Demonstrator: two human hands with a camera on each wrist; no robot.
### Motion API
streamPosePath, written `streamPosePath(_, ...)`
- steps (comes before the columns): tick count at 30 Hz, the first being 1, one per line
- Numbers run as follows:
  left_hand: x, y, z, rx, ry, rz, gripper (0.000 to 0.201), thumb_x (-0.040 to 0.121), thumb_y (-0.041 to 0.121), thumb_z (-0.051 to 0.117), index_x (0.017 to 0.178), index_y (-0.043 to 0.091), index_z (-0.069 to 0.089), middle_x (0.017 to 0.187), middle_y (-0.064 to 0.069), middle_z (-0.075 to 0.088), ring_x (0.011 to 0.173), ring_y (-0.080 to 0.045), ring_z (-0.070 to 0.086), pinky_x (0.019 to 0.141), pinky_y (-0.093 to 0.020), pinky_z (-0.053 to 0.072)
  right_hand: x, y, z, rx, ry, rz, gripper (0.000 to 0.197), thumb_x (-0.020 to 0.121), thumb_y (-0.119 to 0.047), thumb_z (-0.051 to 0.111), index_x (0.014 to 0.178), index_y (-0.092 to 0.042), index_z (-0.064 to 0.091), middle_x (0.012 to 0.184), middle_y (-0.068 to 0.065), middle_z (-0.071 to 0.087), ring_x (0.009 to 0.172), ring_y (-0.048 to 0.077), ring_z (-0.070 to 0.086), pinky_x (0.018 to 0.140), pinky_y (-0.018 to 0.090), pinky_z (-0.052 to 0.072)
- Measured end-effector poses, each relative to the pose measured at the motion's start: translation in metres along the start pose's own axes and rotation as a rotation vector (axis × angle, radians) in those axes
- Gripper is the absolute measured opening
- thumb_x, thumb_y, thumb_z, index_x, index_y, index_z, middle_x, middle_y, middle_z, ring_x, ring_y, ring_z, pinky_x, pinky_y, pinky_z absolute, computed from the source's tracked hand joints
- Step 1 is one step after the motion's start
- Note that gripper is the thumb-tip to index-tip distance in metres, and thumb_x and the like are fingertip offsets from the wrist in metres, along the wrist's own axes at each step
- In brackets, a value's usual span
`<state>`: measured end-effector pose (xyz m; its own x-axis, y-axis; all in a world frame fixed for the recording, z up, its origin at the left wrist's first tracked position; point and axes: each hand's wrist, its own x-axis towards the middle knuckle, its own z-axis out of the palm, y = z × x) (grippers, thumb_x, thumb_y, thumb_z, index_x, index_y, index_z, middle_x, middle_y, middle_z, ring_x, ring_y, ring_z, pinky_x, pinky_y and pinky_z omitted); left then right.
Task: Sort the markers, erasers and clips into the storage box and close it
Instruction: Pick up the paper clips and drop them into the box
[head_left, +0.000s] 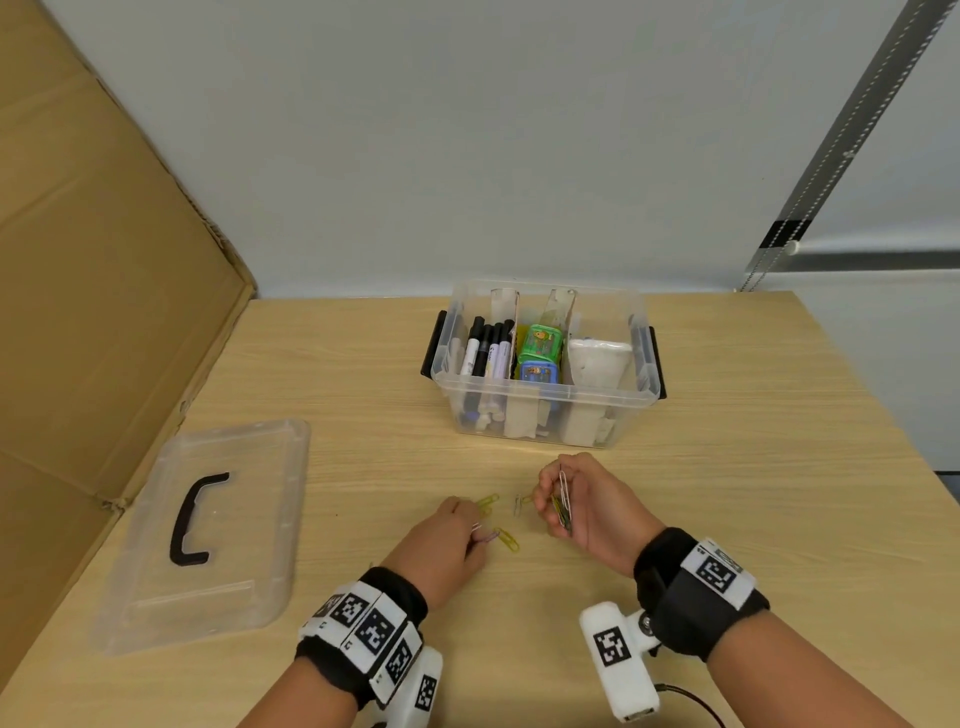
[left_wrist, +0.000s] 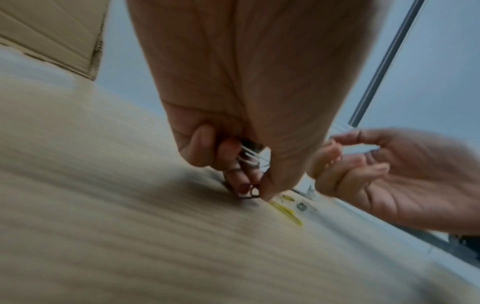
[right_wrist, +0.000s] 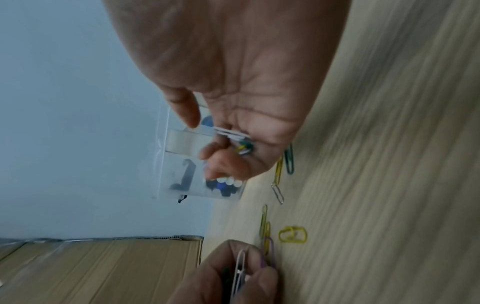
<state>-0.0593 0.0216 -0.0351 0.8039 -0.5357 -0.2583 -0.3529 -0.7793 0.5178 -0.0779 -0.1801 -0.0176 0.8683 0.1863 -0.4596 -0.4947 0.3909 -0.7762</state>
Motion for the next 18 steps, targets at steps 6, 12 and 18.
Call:
streamPosePath(6, -0.001, -0.011, -0.022, -0.698, 0.077, -0.112, 0.014, 0.099, 0.017, 0.042, 0.105, 0.014, 0.054, 0.078, 0.007, 0.058, 0.071, 0.0, 0.053, 0.071, -0.019, 0.04, 0.014, 0.005, 0.0, -0.912, 0.236, -0.124, 0.02, 0.097, -0.009, 0.036, 0.089, -0.016, 0.053, 0.078, -0.004, 0.052, 0.071, 0.014, 0.049, 0.059, 0.021, 0.038)
streamPosePath(12, 0.012, -0.006, -0.032, -1.404, 0.102, -0.35, 0.021, 0.094, 0.005, 0.031, 0.09, 0.01, 0.051, 0.065, -0.002, 0.041, 0.056, -0.013, 0.038, 0.054, -0.026, 0.028, 0.018, 0.018, 0.022, -1.533, 0.291, -0.096, 0.03, 0.093, -0.041, 0.049, 0.105, -0.013, 0.047, 0.094, 0.005, 0.063, 0.079, 0.019, 0.055, 0.07, 0.032, 0.045)
streamPosePath(18, 0.021, -0.014, -0.021, -0.302, 0.055, -0.12, 0.028, 0.085, 0.031, 0.065, 0.108, 0.018, 0.054, 0.098, 0.01, 0.058, 0.091, -0.006, 0.055, 0.08, -0.022, 0.043, 0.028, 0.025, 0.031, -1.645, 0.341, -0.118, 0.021, 0.097, -0.021, 0.042, 0.112, -0.008, 0.049, 0.104, 0.011, 0.065, 0.09, 0.029, 0.064, 0.069, 0.032, 0.046)
